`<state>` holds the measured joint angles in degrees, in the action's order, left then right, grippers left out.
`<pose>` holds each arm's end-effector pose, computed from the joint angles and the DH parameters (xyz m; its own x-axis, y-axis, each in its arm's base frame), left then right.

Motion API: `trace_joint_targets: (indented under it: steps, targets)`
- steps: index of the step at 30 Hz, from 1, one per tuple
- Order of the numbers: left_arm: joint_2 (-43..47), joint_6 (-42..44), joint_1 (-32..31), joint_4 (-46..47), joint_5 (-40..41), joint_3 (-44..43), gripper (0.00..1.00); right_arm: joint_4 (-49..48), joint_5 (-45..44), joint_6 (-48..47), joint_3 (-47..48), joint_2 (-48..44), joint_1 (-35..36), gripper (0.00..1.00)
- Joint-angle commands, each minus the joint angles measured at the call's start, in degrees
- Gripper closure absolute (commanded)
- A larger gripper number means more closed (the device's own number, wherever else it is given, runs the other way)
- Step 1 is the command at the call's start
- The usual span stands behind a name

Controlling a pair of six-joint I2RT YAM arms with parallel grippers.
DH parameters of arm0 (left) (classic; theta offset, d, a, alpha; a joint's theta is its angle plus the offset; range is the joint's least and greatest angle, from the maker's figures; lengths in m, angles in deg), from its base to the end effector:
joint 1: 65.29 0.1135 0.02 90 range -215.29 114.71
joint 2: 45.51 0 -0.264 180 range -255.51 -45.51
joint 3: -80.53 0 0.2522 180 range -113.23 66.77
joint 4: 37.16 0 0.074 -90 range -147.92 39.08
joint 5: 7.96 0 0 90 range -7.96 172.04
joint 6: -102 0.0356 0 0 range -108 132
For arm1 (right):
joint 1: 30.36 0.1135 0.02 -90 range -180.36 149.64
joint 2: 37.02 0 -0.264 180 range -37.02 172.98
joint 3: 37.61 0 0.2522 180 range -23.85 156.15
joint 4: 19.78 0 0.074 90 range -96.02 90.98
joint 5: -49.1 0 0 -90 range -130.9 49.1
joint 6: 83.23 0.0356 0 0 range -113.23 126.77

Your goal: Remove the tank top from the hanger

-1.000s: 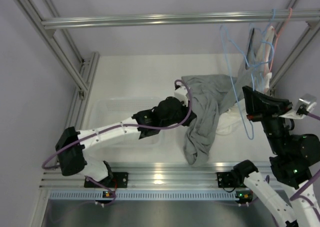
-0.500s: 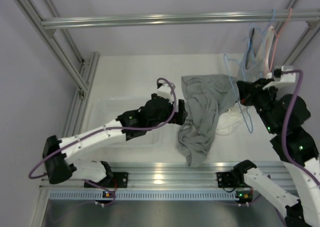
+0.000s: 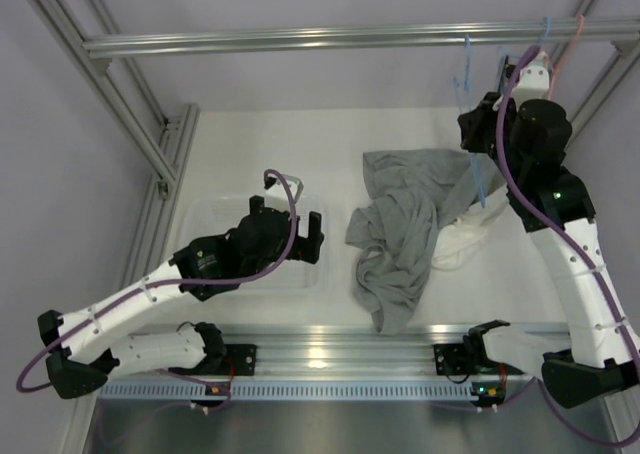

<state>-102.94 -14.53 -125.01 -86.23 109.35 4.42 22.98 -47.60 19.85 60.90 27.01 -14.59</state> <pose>0.1189 -0.1713 0.3633 -0.4818 0.0381 -0.8754 0.3940 0.9018 -0.1776 0.2133 0.0559 0.4779 -0.1709 0.1853 -0.9677 -0.1233 0.9704 0.2076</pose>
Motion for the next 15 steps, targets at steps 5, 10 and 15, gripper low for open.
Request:
trace_joint_targets:
  steps: [5,10,15]
  targets:
    - [1.2,1.1,-0.1,-3.7,4.0,5.9,0.01,-10.2,4.8,0.6,2.4,-3.9,-1.7,1.0]
    - [-0.9,1.2,0.0,-3.7,2.8,5.4,0.01,-11.9,5.0,0.7,2.3,-6.0,-1.8,1.0]
    - [-1.0,0.8,0.0,-3.7,2.5,5.7,0.01,-12.9,5.6,1.2,2.3,-5.4,-1.9,1.0]
